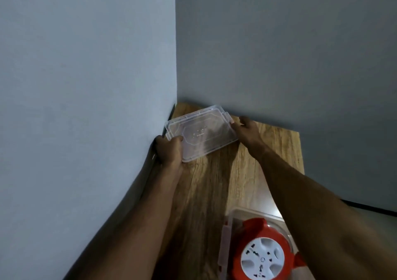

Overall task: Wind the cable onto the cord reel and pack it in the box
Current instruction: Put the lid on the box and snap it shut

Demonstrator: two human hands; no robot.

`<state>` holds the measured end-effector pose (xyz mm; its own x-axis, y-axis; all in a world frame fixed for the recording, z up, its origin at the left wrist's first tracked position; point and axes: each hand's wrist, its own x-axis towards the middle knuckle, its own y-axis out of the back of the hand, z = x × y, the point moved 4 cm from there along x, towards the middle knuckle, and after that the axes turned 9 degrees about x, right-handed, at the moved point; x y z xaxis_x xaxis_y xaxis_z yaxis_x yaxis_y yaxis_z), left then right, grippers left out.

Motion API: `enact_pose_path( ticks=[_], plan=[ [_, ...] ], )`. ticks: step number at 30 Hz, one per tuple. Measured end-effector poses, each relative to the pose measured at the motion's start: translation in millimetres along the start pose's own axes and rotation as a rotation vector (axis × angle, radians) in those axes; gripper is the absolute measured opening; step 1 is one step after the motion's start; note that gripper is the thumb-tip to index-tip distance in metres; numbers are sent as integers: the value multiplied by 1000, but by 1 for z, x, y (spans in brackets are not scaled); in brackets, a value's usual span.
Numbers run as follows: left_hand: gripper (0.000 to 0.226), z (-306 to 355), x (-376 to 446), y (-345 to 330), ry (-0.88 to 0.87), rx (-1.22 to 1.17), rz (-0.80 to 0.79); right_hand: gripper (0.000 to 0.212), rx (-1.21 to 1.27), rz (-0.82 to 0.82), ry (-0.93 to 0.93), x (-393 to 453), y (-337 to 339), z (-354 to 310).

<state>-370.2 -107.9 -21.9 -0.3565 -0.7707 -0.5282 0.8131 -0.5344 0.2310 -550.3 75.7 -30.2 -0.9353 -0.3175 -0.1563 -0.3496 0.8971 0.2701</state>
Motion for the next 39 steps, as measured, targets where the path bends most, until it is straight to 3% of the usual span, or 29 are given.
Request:
enact_pose_path(
  ticks=[2,5,12,16,20,36,39],
  plan=[
    [86,-1,13,-8,-16,31,3,49,-10,-12,3,15,-6,9],
    [86,1,15,-11,-40,25,-1,40,-22,14,14,25,-9,6],
    [54,7,7,-9,0,12,-41,39,-44,21,18,19,-4,1],
    [42,16,-14,-4,-95,48,-47,8,-23,60,66,-10,21,-13],
    [47,24,-52,1,-183,61,-124,23,-22,98,107,-50,51,-28],
    [19,13,-168,36,-522,212,-282,48,72,162,233,-206,152,-40],
    [29,6,-176,45,-645,251,-287,50,5,207,251,-225,165,-26]
  ],
)
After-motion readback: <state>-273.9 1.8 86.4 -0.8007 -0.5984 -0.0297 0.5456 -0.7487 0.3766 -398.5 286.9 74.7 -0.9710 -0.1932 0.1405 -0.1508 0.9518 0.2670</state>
